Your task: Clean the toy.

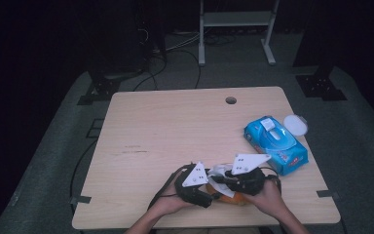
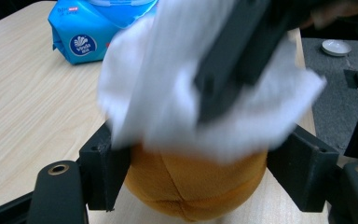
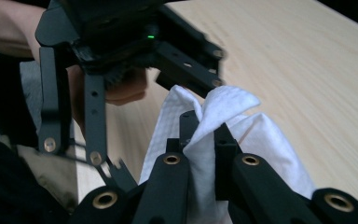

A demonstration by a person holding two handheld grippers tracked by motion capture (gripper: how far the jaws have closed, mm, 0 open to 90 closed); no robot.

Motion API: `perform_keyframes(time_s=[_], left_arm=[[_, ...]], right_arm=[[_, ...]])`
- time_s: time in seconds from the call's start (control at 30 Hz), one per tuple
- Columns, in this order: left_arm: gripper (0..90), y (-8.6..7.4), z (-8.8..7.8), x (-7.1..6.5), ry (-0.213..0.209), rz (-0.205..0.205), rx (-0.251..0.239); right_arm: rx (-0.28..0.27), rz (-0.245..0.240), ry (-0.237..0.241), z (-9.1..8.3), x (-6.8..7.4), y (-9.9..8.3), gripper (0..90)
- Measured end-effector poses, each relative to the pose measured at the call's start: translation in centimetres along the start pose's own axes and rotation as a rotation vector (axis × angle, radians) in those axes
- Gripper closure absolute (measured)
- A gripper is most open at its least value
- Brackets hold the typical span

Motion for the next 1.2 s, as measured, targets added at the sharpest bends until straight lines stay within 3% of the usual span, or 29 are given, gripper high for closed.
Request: perform_keyframes(time_s=[0.1,0.33,0.4,0.53,0.6,0.7,0.87,0.93,1.07,1.13,1.2], left_arm=[[26.8,-0.1,-0.1,0.1,0.001,-0.002,-0.003],[26.9,-0.3,-0.1,0.2,-0.002,0.007,-0.005],[27.0,-0.1,0.1,0.1,-0.013,-0.002,-0.004],[27.2,-0.1,0.1,-0.2,-0.015,0.029,0.002],[27.4,-0.3,0.0,-0.3,-0.012,0.044,0.007],[27.8,-0.4,-0.1,-0.1,-0.014,0.047,0.008],[28.3,-1.3,-0.2,1.0,-0.021,0.01,0.037],[28.3,-1.5,-0.1,1.2,-0.023,-0.006,0.037],[24.1,-1.4,0.0,1.3,-0.052,-0.031,0.036],[15.0,-1.2,0.0,1.3,-0.071,-0.063,0.001],[11.4,-0.9,-0.1,1.4,-0.075,-0.08,-0.025]], right_arm=[[0.014,0.0,-0.013,0.4,-0.2,0.3,86.4],[-0.03,0.091,-0.09,-2.6,-2.5,-0.8,86.4],[-0.041,0.099,-0.081,-2.6,-2.5,-0.9,86.4],[-0.031,0.075,-0.05,-1.1,-1.6,-0.4,86.3],[0.001,0.051,-0.039,0.1,-1.2,0.1,86.4],[-0.002,0.061,-0.039,-0.1,-1.5,0.0,86.4],[-0.029,0.133,-0.089,-2.9,-3.1,-1.4,86.4],[-0.047,0.159,-0.086,-3.7,-3.3,-2.1,86.3],[-0.062,0.182,-0.074,-3.5,-3.2,-2.7,86.3],[-0.057,0.164,-0.069,-2.6,-3.1,-2.4,86.3],[-0.052,0.145,-0.049,-1.6,-2.9,-2.0,86.3]])
Point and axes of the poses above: each handheld gripper's, and its own axes: z roughly forward along the jaws, y roughly out of its top, x roughly to its left, the point moved 1 cm from there along z, roughly forward along the jaws, and after that the axes turned 13 degrees about y, right-handed, at the moved point
